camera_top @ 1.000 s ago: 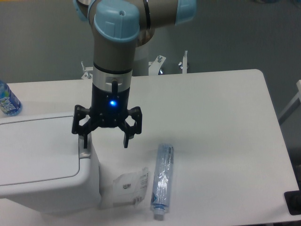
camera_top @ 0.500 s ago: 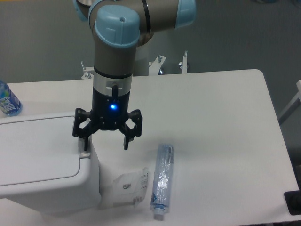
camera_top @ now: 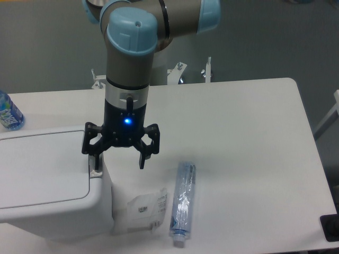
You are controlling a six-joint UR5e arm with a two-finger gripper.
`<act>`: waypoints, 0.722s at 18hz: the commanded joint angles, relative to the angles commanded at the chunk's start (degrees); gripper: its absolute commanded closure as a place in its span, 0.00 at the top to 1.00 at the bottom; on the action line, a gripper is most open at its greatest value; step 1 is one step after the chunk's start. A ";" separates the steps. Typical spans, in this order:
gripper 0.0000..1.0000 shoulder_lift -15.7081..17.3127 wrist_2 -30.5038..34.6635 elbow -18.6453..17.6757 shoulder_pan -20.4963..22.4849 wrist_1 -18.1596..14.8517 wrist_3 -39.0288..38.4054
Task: Open the trash can
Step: 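Press the gripper on the lid edge to flip the lid open, then lift the gripper up and away from the opened trash can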
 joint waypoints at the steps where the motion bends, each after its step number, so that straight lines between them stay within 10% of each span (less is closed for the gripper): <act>1: 1.00 0.00 0.00 0.00 0.00 0.00 0.00; 13: 1.00 -0.18 0.62 0.52 0.00 0.09 0.00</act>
